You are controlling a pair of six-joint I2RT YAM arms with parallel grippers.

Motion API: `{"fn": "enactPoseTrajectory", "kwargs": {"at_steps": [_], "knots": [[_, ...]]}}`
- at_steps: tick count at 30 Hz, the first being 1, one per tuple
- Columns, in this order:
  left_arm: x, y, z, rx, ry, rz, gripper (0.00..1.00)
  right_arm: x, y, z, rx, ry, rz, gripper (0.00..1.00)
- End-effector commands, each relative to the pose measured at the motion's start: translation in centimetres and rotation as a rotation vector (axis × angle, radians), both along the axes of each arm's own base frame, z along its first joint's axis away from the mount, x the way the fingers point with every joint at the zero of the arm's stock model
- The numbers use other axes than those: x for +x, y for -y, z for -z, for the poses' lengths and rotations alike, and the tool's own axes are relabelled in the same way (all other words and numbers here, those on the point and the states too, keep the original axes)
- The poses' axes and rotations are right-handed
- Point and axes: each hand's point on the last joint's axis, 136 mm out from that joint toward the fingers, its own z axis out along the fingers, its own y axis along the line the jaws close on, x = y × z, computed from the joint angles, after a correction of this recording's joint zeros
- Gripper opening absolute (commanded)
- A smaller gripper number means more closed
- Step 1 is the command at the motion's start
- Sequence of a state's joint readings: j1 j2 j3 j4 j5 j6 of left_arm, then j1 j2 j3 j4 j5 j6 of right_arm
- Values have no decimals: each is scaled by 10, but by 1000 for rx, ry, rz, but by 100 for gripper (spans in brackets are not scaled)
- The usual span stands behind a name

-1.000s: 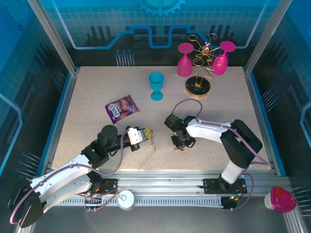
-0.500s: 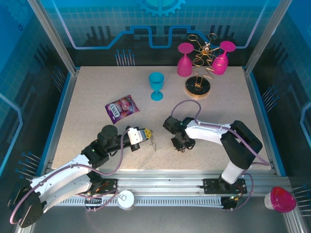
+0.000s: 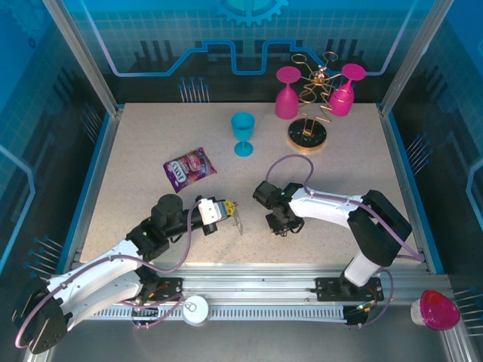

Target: Put the keys on the keyring

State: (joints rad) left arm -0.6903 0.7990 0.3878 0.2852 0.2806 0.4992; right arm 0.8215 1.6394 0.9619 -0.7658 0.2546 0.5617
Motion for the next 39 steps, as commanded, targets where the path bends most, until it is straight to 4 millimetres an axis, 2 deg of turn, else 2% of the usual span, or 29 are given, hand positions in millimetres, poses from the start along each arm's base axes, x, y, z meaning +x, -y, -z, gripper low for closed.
{"fn": "enactPoseTrajectory", "kwargs": {"at_steps": [1,12,15,25,39], "knots": [[-4,2,-6,-15,21,19,0,-3,0,2,-24,-6,8,30],[-4,1,-7,-16,22,20,0,-5,0,12,-33,-27,7,29],[-4,2,-7,-15,21,22,0,-5,3,13,-51,-29,10,26],[-4,2,-7,-15,25,22,0,-6,12,1,-83,-11,5,19],[-4,2,-6,-15,22,26,0,-10,22,-5,-122,-4,-5,14]]}}
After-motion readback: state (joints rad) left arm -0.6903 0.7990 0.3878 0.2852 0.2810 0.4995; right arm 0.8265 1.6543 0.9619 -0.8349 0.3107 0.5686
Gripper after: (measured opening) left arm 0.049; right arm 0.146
